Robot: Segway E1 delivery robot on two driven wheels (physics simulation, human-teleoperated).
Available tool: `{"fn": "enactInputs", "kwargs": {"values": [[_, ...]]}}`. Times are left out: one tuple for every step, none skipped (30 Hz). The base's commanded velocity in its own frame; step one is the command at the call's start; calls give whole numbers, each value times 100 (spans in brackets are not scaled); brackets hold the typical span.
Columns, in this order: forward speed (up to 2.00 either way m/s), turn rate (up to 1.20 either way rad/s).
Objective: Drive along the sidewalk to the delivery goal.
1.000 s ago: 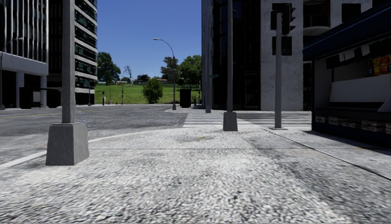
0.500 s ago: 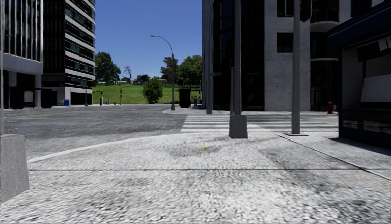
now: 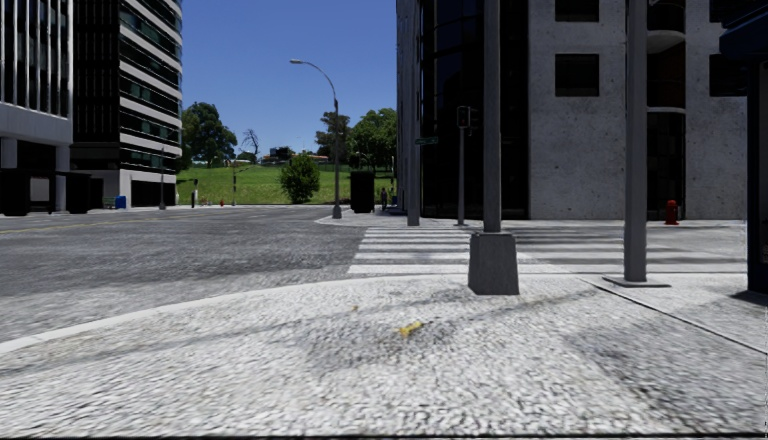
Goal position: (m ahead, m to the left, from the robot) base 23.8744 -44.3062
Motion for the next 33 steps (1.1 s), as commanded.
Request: {"fn": "enactInputs", "kwargs": {"values": [[200,0],[200,0],[200,0],[200,0],[200,0],[200,0],[200,0],[200,0],[200,0],[200,0],[200,0],[200,0],[200,0],[200,0],[200,0],[200,0],[200,0],[200,0],[200,0],[200,0],[200,0],[200,0],[200,0],[200,0],[200,0],[200,0],[200,0],[200,0],[200,0],[200,0],[200,0],[200,-4],[200,-14]]}}
